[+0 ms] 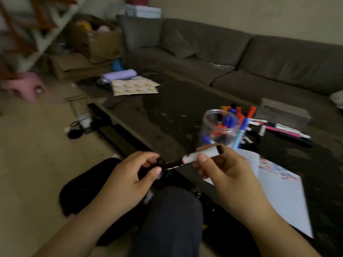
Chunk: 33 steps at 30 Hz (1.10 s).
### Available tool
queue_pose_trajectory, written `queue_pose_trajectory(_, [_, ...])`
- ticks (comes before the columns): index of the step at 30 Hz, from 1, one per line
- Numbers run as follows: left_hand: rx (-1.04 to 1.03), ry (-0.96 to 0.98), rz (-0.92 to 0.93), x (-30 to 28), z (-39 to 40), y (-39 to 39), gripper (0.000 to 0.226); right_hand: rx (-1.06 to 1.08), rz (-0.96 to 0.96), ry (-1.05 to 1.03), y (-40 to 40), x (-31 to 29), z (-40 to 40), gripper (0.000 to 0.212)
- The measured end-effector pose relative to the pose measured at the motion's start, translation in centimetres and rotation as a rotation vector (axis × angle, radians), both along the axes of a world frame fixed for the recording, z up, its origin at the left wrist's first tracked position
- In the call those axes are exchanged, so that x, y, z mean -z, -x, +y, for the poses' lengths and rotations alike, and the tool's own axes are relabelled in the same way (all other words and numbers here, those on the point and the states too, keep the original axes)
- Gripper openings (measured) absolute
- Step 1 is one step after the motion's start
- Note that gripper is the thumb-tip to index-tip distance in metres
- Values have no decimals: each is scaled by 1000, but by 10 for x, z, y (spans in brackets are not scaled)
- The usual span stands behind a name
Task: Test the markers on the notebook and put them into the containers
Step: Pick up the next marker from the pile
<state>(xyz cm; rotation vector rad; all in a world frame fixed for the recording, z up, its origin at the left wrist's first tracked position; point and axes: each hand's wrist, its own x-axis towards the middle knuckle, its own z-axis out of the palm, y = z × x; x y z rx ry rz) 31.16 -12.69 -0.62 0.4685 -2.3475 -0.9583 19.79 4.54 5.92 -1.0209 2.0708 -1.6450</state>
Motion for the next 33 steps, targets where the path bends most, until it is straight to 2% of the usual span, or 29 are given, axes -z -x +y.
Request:
queue_pose_trajectory(3, [-260,4,-67,7,-35,-50,25,-155,114,-84,-16,13,-52,13])
queue_pose_trajectory(6, [-421,6,-160,14,-56,-91,22,-240,186,-230,-27,37,-99,8])
queue_pose_trajectory(11, [-499,24,-227,22,-60,-113,30,-400,168,-552,-35,70,-144,36])
queue_pose_trajectory(13, [-470,39,-236,19,-58,-109,30,-377,175,-558,-32,72,-144,39])
queue_pose_trajectory(19, [-341,92,-191,5,-42,-62,32,-282,236,-357,-9,53,-106,16])
queue_pose_trajectory(23, [-163,137,-166,-5,-16,-4,29,-116,276,-285,23,42,-55,12])
queue_pose_trajectory(33, [321,197,-113,-7,101,150,22,462,176,-441,130,55,119,15])
